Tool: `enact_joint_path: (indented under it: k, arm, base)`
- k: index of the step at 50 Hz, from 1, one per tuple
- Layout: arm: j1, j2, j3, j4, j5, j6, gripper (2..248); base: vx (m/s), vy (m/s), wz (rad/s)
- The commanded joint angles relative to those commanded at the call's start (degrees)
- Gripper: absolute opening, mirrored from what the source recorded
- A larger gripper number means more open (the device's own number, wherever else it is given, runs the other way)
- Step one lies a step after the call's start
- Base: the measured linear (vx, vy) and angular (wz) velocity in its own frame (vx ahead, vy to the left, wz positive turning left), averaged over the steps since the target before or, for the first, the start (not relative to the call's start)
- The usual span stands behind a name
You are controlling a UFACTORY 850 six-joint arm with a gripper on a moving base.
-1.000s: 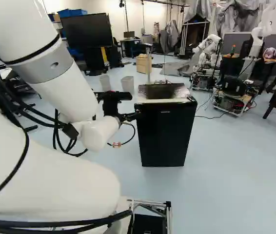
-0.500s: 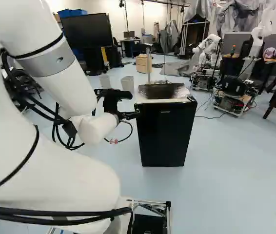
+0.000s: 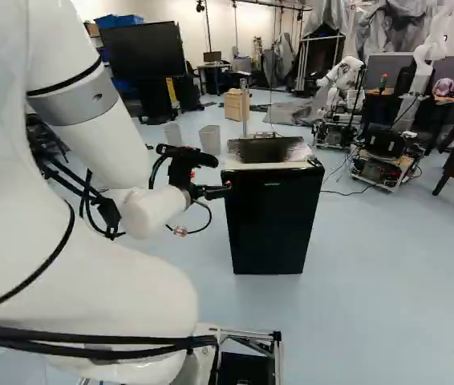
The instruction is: Grab a drink from the fridge
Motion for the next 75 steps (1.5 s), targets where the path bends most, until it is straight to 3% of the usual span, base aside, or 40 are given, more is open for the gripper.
enact_joint_path:
  k: [20,59,75]
  arm:
    - [4.8,-5.3,-1.5,11.9,3.9,0.0,247]
    - [13.2,-18.4,-7.5,29.6,12.2,0.0,247]
    - [16.3,-21.2,-10.1,35.9,15.5,0.0,247]
  base:
    - [0.0,0.0,0.0]
    - [0.0,0.0,0.0]
    - [0.0,0.0,0.0]
